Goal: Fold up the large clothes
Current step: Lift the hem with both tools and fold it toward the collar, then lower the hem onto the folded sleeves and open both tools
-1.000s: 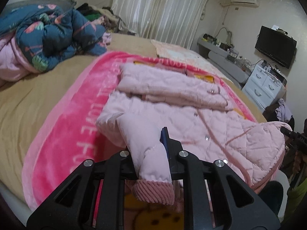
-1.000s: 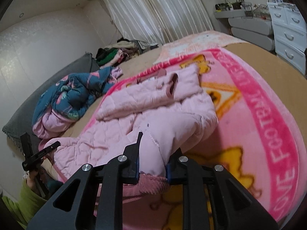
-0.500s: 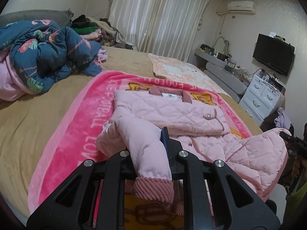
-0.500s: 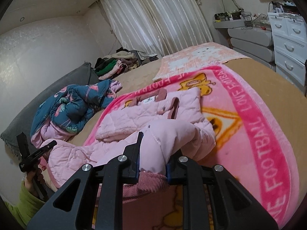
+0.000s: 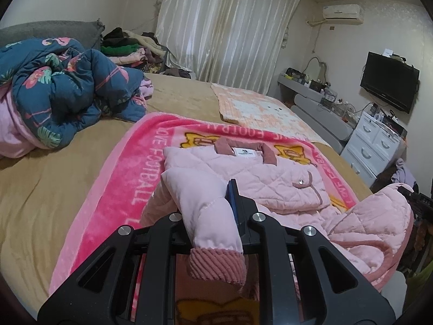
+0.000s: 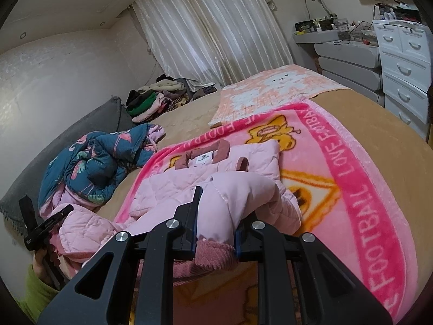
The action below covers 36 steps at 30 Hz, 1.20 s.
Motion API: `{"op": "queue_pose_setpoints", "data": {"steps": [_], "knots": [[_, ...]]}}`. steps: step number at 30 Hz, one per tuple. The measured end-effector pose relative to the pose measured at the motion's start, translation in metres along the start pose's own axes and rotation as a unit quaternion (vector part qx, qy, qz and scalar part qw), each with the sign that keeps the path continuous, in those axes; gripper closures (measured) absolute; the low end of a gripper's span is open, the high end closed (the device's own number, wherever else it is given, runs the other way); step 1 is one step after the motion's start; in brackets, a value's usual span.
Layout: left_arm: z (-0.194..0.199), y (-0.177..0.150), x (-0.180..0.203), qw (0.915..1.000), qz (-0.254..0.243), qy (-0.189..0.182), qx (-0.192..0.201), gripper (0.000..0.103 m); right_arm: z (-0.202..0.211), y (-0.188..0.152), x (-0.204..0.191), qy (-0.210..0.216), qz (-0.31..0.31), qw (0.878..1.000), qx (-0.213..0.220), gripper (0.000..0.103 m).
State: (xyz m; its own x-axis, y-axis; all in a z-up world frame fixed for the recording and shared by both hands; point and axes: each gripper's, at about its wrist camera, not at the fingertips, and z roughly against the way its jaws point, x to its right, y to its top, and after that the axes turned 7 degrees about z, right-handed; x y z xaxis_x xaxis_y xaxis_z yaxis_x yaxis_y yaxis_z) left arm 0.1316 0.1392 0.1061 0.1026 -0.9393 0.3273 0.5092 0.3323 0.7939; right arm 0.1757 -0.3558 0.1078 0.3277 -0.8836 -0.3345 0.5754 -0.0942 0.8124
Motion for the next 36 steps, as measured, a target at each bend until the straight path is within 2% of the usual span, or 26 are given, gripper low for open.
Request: {"op": "queue_pose_setpoints", "data": {"steps": [15,26,34,35,36], "knots": [[-0.033,0.037,0.0,0.9999,0.001,0.014,0.008,0.093,-0.034,0.035,0.019,-0.008,-0.027,1.0,0.006,0.086],[-0.097,0.062,-0.006,0.9981,-0.007,0.06,-0.007,0.093,-0.093,0.063,0.053,0.006,-0.073,0.997,-0.012,0.084],[-0.149,0.068,-0.017,0.9953,-0.01,0.089,-0.036,0.093,-0.137,0.077,0.08,0.047,-0.119,0.991,-0.048,0.072],[-0.155,0.068,-0.018,0.995,-0.01,0.091,-0.039,0.093,-0.141,0.077,0.083,0.054,-0.126,0.989,-0.05,0.068],[-0.161,0.068,-0.019,0.9947,-0.011,0.094,-0.042,0.093,-0.147,0.078,0.088,0.066,-0.135,0.987,-0.054,0.059]]}}
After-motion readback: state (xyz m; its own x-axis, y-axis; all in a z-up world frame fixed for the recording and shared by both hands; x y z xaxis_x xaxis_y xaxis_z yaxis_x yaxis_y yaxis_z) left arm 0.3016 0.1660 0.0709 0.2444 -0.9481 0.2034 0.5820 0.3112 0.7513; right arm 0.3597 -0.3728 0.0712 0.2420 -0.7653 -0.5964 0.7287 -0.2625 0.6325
